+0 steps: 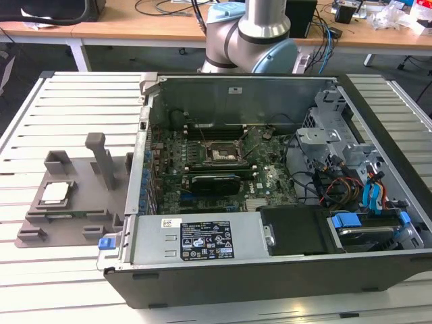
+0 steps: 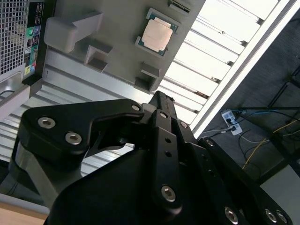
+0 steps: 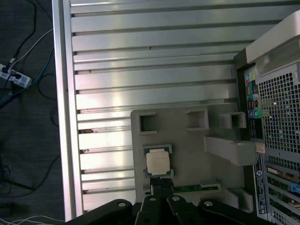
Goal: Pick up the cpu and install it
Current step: 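Reach for the cpu, then pick up the cpu and move it towards the insertion slot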
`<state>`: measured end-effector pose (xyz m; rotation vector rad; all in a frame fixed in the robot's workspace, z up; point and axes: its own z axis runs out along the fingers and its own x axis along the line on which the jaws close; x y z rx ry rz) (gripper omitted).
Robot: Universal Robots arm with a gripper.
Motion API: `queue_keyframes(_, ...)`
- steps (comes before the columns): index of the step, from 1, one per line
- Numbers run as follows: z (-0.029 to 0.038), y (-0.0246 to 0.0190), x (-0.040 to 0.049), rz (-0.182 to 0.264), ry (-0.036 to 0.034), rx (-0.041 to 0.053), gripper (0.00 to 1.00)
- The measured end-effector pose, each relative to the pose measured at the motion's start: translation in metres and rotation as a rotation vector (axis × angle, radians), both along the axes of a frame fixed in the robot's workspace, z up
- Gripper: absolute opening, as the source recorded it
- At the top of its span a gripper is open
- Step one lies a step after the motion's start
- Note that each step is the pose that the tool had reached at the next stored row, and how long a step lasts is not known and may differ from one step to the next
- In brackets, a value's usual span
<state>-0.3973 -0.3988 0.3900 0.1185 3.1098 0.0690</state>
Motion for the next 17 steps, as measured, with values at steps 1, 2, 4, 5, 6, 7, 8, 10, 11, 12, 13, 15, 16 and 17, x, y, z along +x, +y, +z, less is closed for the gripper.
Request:
queue_keyframes(1, 0.0, 0.0, 0.0, 0.0, 0.0, 0.0, 0.11)
queue_keyframes(2, 0.0, 0.0, 0.0, 0.0, 0.0, 0.0, 0.11)
queue_keyframes(4, -0.0001, 0.0, 0.0, 0.0, 0.0, 0.0, 0.11)
queue_keyframes(5, -0.0001, 0.0, 0.0, 0.0, 0.0, 0.0, 0.11)
queue_keyframes(6, -0.0001, 0.0, 0.0, 0.0, 0.0, 0.0, 0.11)
queue_keyframes(7, -0.0001, 0.0, 0.0, 0.0, -0.0001, 0.0, 0.11)
queue_keyframes(8, -0.0001, 0.0, 0.0, 0.0, 0.0, 0.0, 0.11)
queue_keyframes(10, -0.0002, 0.0, 0.0, 0.0, 0.0, 0.0, 0.11)
queue_keyframes(11, -0.0002, 0.0, 0.0, 0.0, 0.0, 0.0, 0.11)
queue_keyframes(12, -0.0002, 0.0, 0.0, 0.0, 0.0, 0.0, 0.16)
queue_keyframes(13, -0.0002, 0.0, 0.0, 0.0, 0.0, 0.0, 0.24)
queue_keyframes(15, -0.0003, 0.0, 0.0, 0.0, 0.0, 0.0, 0.42)
queue_keyframes(16, -0.0003, 0.0, 0.0, 0.0, 0.0, 0.0, 0.54)
queue_keyframes(17, -0.0003, 0.0, 0.0, 0.0, 0.0, 0.0, 0.6)
